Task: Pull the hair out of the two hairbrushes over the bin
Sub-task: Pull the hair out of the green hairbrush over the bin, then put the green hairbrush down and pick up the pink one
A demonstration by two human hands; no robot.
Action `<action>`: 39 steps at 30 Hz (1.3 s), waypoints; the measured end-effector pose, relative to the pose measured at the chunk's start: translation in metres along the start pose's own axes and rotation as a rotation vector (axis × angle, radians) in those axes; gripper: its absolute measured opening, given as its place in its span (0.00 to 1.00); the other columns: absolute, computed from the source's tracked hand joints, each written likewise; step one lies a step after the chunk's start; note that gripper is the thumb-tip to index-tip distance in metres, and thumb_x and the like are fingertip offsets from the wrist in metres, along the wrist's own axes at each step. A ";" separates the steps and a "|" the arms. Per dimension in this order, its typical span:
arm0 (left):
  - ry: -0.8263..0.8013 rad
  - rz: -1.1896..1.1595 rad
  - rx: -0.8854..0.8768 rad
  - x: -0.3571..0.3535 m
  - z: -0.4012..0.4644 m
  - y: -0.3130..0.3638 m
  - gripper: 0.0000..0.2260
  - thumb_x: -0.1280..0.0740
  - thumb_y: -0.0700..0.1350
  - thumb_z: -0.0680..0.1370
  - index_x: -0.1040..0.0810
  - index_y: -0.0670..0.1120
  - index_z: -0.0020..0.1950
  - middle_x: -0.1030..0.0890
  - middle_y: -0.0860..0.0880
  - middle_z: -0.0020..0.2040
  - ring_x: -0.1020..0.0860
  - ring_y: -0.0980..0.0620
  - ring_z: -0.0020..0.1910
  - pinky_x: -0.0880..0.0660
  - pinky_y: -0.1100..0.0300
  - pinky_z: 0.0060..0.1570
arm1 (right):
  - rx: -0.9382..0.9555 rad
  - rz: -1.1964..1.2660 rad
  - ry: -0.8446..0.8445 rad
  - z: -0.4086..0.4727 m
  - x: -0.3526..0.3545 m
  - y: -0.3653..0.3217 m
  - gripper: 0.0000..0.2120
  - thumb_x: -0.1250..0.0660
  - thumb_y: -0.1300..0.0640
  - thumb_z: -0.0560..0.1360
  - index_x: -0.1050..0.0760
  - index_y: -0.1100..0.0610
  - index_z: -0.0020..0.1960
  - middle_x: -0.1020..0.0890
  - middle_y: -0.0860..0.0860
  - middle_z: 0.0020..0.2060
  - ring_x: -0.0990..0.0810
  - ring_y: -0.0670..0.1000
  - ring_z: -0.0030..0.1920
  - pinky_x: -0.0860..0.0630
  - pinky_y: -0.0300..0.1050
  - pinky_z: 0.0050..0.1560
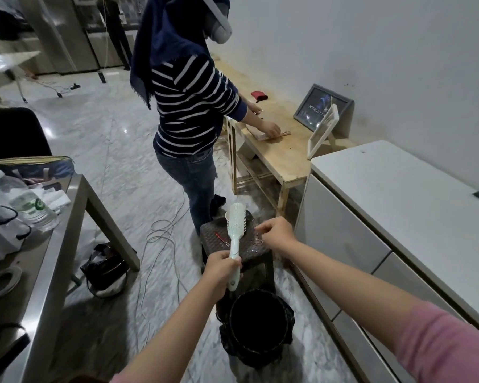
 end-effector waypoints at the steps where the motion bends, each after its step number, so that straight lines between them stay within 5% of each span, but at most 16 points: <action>1: -0.014 0.023 -0.007 -0.001 0.000 0.001 0.07 0.37 0.34 0.78 0.25 0.42 0.42 0.25 0.44 0.37 0.26 0.48 0.35 0.24 0.55 0.38 | 0.018 -0.040 -0.045 0.002 -0.002 0.000 0.17 0.32 0.67 0.72 0.20 0.57 0.60 0.19 0.54 0.59 0.21 0.52 0.60 0.23 0.42 0.55; 3: -0.038 0.067 -0.024 -0.001 0.001 0.003 0.05 0.37 0.35 0.78 0.24 0.42 0.45 0.25 0.45 0.36 0.27 0.49 0.34 0.26 0.56 0.37 | 0.024 0.003 -0.096 0.001 -0.002 -0.003 0.24 0.30 0.63 0.73 0.26 0.56 0.68 0.24 0.54 0.65 0.27 0.53 0.67 0.27 0.43 0.60; 7: -0.069 0.170 -0.074 -0.004 0.004 0.009 0.04 0.35 0.36 0.77 0.21 0.43 0.48 0.24 0.46 0.36 0.26 0.48 0.36 0.28 0.54 0.44 | -0.035 0.318 -0.050 0.006 0.015 -0.004 0.27 0.31 0.59 0.75 0.35 0.58 0.73 0.26 0.57 0.65 0.23 0.56 0.63 0.25 0.50 0.61; 11: -0.119 0.277 -0.161 -0.018 -0.001 0.027 0.11 0.34 0.34 0.75 0.20 0.44 0.55 0.22 0.48 0.38 0.26 0.52 0.37 0.29 0.59 0.39 | -0.096 0.602 0.045 0.016 0.041 0.011 0.24 0.32 0.62 0.76 0.32 0.61 0.70 0.21 0.55 0.54 0.17 0.52 0.46 0.19 0.51 0.46; 14: -0.147 0.337 -0.217 -0.045 -0.006 0.043 0.12 0.32 0.35 0.75 0.20 0.44 0.56 0.21 0.50 0.40 0.24 0.55 0.36 0.30 0.62 0.36 | -0.121 0.717 0.108 0.021 0.072 0.026 0.20 0.32 0.66 0.74 0.29 0.63 0.66 0.20 0.59 0.55 0.16 0.56 0.47 0.17 0.45 0.37; 18: -0.171 0.418 -0.291 -0.099 -0.006 0.064 0.10 0.31 0.37 0.74 0.20 0.44 0.55 0.20 0.51 0.40 0.23 0.56 0.36 0.29 0.63 0.35 | -0.152 0.840 0.163 0.026 0.120 0.049 0.13 0.33 0.68 0.74 0.27 0.63 0.58 0.19 0.62 0.54 0.16 0.56 0.44 0.17 0.54 0.46; 22: -0.257 0.490 -0.333 -0.184 -0.011 0.076 0.15 0.26 0.36 0.70 0.22 0.43 0.56 0.20 0.48 0.46 0.22 0.53 0.41 0.25 0.65 0.39 | -0.167 0.923 0.238 0.026 0.197 0.082 0.13 0.33 0.71 0.74 0.28 0.63 0.57 0.20 0.58 0.47 0.18 0.53 0.42 0.19 0.53 0.49; 29: -0.322 0.703 -0.518 -0.345 -0.018 0.097 0.12 0.25 0.40 0.68 0.18 0.43 0.50 0.25 0.50 0.34 0.28 0.55 0.32 0.30 0.64 0.32 | -0.191 0.957 0.405 0.016 0.340 0.165 0.13 0.33 0.71 0.73 0.27 0.62 0.56 0.20 0.56 0.39 0.19 0.51 0.38 0.20 0.48 0.37; 34: -0.430 0.721 -0.554 -0.467 -0.031 0.091 0.08 0.25 0.44 0.63 0.22 0.48 0.38 0.23 0.48 0.36 0.27 0.50 0.35 0.24 0.52 0.40 | -0.245 0.976 0.620 -0.010 0.439 0.248 0.14 0.33 0.70 0.73 0.27 0.63 0.58 0.19 0.57 0.42 0.19 0.55 0.46 0.20 0.48 0.39; 39: -0.502 0.715 -0.601 -0.561 -0.053 0.076 0.15 0.24 0.41 0.67 0.18 0.41 0.51 0.21 0.50 0.43 0.22 0.49 0.43 0.24 0.55 0.47 | -0.331 0.961 0.774 -0.042 0.511 0.322 0.12 0.34 0.70 0.75 0.26 0.62 0.58 0.21 0.58 0.45 0.21 0.51 0.42 0.21 0.51 0.44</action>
Point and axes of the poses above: each hand's wrist, its own z-axis towards the middle knuckle, its own x-axis out of the back of the hand, y = z × x, the point moved 8 cm from there along z, towards the middle knuckle
